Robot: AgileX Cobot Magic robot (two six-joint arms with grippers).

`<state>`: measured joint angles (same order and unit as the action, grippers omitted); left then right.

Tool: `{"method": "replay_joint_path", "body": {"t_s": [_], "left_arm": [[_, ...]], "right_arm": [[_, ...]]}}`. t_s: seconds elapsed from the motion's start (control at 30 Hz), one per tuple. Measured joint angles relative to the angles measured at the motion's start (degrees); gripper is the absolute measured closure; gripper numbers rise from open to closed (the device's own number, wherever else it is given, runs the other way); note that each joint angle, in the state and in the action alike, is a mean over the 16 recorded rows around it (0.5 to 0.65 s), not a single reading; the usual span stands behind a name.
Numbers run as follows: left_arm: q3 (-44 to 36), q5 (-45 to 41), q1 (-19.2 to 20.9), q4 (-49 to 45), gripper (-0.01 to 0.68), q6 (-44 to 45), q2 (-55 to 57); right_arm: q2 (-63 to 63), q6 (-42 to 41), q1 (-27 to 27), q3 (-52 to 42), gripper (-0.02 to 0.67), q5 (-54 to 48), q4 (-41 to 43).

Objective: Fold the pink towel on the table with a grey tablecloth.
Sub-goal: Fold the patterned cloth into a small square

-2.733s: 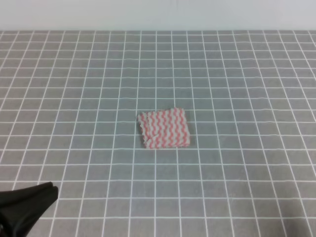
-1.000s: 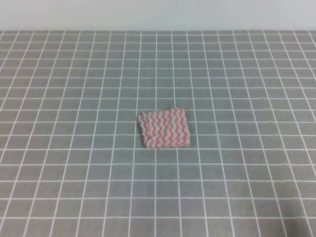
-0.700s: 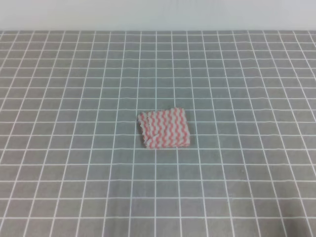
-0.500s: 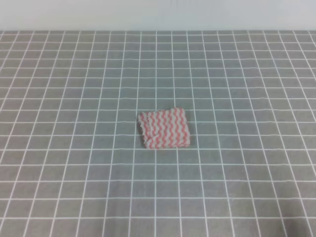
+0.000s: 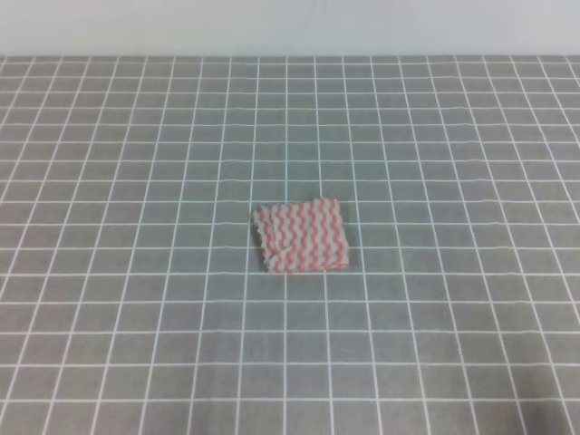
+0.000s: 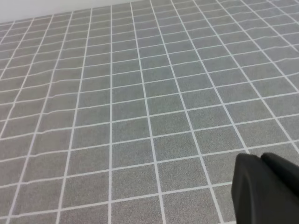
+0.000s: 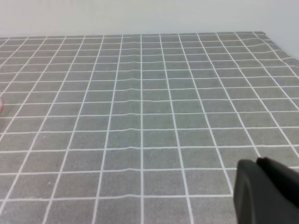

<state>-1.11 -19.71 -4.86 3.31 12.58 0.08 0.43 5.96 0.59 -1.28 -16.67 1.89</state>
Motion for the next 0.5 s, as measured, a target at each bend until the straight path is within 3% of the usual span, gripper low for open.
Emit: {"method": "replay_joint_path", "body": {"t_s": [0.5], "left_arm": [[-0.3,0.2,0.0,-0.1,0.673,-0.2,-0.1]], "right_arm": [[-0.4,0.0,0.0,0.8,0.651,0.1,-0.1]]}}
